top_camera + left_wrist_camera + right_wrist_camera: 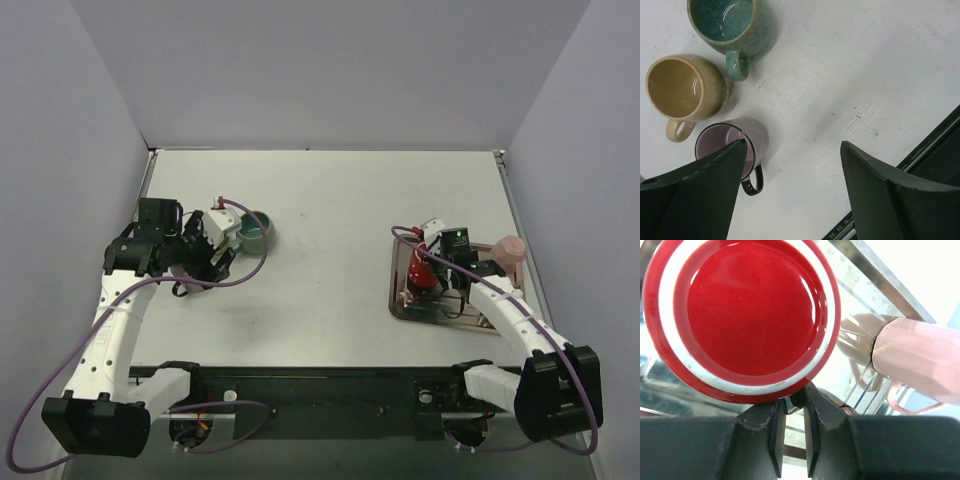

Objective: Turn the mug right side up

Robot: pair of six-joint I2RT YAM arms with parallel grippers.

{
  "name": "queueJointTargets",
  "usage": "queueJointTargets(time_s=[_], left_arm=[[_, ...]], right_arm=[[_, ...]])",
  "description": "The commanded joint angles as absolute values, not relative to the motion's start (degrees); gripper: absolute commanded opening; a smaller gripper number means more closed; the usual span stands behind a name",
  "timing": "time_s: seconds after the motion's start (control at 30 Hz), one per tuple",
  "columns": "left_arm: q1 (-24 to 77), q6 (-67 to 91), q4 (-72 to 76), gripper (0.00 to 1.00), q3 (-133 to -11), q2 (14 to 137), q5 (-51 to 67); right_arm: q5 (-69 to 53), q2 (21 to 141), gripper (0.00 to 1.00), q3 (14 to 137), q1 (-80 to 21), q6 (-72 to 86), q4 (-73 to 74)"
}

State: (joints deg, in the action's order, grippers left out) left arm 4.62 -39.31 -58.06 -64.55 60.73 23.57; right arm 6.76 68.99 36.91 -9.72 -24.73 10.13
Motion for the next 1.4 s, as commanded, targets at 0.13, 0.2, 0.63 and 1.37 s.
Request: queueJointTargets(time_s=[0.13,0.2,0.63,1.37], left_arm=[[8.08,-34.46,-55.90,0.86,-68.03,60.29,31.46],[8.87,-33.66,-55.72,0.86,-68.20,60.29,35.58],[21.35,-5.57,-33.94,0.91,-69.18,59.86,41.15],[26.72,53.52,21.00,0.88,-57.57,63.90,51.59]], right_arm=[[3.88,52.30,0.00,37.27,-12.04,-12.76,11.87],[0.54,49.06,0.00,37.79,-12.39,-9.95,11.34],[-7.91,41.92,0.00,39.20,-18.36,22.13,-12.47],[10.46,55.37,0.00,48.16,-48.33,30.76,-32.25]])
